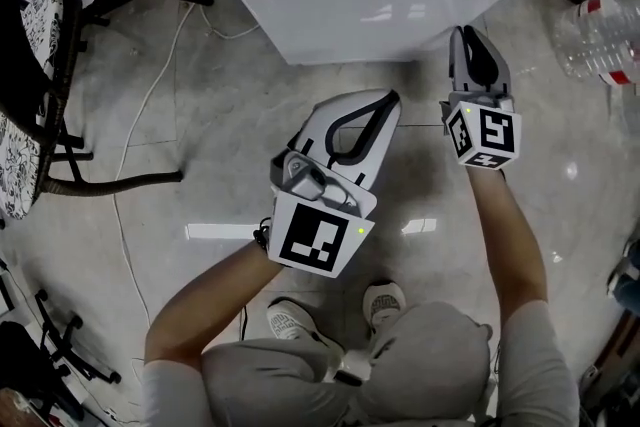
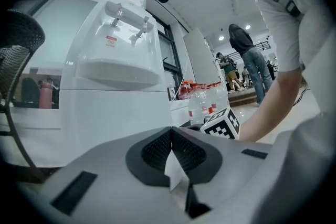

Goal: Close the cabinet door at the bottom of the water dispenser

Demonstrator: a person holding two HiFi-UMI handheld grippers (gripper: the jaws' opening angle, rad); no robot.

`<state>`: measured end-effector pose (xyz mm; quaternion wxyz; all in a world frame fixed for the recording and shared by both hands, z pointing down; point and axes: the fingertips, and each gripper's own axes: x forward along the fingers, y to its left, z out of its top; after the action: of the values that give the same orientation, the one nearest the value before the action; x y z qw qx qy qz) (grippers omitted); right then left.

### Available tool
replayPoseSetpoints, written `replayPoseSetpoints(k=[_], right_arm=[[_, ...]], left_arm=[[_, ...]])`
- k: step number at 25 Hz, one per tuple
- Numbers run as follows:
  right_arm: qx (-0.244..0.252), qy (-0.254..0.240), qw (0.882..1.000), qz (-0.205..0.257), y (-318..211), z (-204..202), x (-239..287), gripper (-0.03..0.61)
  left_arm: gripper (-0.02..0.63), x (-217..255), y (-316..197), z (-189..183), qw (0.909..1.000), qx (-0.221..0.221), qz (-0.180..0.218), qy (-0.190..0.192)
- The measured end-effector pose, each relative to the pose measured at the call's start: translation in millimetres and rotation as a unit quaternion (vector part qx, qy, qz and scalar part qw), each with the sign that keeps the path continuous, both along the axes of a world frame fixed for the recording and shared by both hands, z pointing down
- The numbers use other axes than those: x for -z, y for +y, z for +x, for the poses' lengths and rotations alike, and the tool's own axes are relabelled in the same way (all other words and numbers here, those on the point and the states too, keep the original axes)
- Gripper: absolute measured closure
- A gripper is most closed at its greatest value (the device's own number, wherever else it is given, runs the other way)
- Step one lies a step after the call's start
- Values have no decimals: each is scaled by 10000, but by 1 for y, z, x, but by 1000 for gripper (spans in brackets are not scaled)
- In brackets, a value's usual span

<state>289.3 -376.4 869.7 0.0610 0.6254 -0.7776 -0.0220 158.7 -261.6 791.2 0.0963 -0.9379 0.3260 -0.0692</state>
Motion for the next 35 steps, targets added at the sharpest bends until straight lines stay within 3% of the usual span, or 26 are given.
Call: replayPoseSetpoints(k=[5,10,20,28,35], right_arm=[[31,27,10000,65,8,0,4,528],[424,-87,9990,110,37,-21,15,555],[516,-508,9973,105,87,-25,47,558],[469,-476,9974,254,115,-20,109,558],[273,-648,9974,120,148,-12,216,558]], left_arm=[[606,6,0,-6,10000,49,38,68],[606,5,-1,-22,9998,187,41,-76],[606,10,13,-59,9990,365,-246,-40],[606,62,21,-114,9967,813,-26,51],[606,161,41,-155,9891,1429,-90,340]])
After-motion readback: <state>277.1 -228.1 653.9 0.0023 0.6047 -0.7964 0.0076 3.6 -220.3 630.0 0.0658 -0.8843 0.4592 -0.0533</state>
